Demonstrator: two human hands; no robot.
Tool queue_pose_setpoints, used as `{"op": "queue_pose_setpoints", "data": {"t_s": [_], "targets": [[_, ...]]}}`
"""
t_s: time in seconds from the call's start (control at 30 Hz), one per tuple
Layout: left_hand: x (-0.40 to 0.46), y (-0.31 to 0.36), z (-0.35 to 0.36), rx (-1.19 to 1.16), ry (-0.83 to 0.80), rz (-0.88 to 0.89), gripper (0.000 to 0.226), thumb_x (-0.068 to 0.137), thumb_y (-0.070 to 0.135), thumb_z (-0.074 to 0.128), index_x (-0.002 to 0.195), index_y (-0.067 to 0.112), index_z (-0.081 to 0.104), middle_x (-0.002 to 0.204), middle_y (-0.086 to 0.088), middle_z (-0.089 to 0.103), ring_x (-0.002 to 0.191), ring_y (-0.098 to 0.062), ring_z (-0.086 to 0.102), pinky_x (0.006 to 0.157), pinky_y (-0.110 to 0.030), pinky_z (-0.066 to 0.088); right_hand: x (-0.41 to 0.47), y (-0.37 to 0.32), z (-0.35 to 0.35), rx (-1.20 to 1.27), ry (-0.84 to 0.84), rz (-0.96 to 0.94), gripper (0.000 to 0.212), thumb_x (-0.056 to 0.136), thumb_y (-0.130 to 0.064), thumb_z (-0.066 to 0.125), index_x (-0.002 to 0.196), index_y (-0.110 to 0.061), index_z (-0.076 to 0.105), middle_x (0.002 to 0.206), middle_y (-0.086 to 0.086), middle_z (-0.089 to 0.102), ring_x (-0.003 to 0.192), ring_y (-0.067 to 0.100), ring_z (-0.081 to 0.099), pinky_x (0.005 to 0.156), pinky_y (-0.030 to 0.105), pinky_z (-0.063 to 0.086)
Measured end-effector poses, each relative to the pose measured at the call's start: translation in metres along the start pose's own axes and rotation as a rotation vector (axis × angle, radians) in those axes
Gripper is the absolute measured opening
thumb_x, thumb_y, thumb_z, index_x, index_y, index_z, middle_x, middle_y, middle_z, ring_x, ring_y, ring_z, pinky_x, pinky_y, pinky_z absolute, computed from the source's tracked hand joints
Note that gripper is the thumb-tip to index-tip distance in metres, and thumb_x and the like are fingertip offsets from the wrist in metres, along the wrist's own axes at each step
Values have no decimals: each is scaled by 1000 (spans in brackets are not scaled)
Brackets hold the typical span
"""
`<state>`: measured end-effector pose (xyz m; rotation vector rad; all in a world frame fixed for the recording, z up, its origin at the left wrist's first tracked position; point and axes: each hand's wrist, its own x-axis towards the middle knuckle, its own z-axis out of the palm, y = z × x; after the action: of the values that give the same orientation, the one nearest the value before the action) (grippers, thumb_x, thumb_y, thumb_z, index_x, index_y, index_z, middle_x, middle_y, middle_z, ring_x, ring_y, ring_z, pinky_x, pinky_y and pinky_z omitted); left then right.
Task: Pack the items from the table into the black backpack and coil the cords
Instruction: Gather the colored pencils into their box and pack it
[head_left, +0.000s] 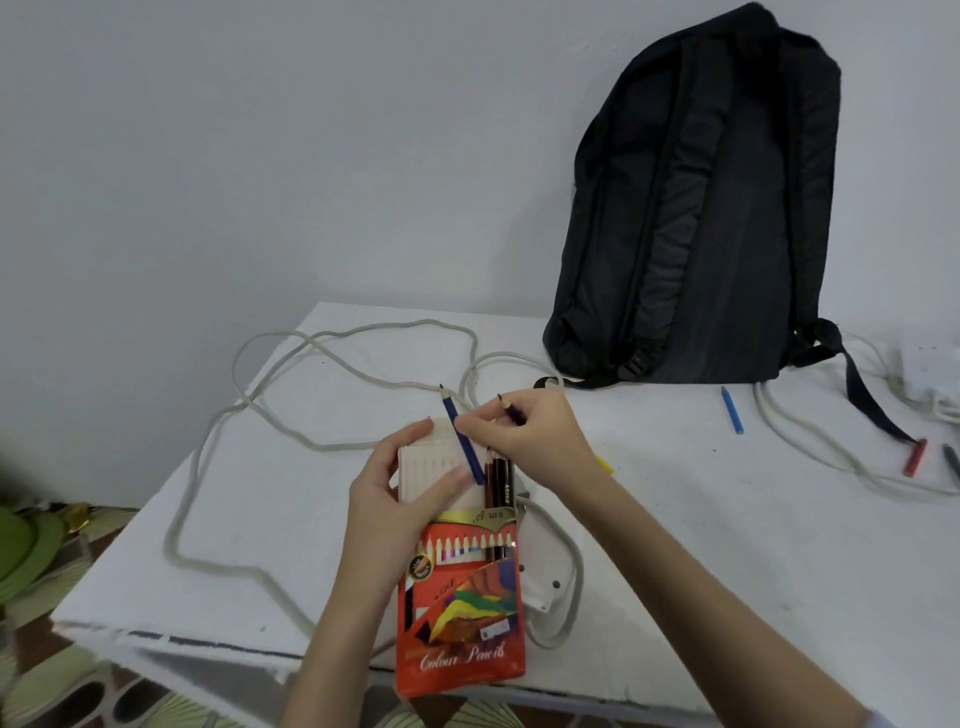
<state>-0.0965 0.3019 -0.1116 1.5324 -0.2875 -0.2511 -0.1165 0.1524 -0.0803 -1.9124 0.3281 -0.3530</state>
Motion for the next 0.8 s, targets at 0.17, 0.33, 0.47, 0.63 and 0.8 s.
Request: {"op": "queue_pose_setpoints", "data": {"t_s": [0.17,0.33,0.47,0.63,0.8], "targets": [[-4,-3,0,-5,24,23,46,69,18,77,112,24,61,103,1,67,82,-14,69,60,-27,56,-10,-1,5,-186,-50,-88,19,73,-27,78,69,-10,70,34,-14,42,39,4,40,51,22,33],[-2,-10,2,-2,47,34,38,73,12,79,102,31,64,105,1,67,92,-25,67,72,-45,58,-9,-14,-6,-20,35,0,19,86,-41,61,90,-22,58,65,-6,51,54,6,44,54,22,37],[-2,-11,3,-16,30,22,37,72,15,80,99,36,65,109,3,66,97,-30,66,72,-48,57,-5,-29,-25,418,-8,107,18,96,-2,39,91,-13,52,76,5,50,58,15,45,51,25,40],[-6,-6,6,-15,-15,43,36,77,9,74,104,30,62,110,3,66,94,-29,67,66,-40,58,-15,-23,-32,522,-94,9,11,91,1,54,99,-6,56,86,14,61,78,21,63,76,30,57],[-12,5,8,-33,-59,24,38,77,9,73,108,29,62,108,-1,67,86,-25,69,60,-35,58,-16,-18,-36,271,35,-15,13,83,-11,68,94,-16,61,93,13,72,78,13,63,63,19,51]]}}
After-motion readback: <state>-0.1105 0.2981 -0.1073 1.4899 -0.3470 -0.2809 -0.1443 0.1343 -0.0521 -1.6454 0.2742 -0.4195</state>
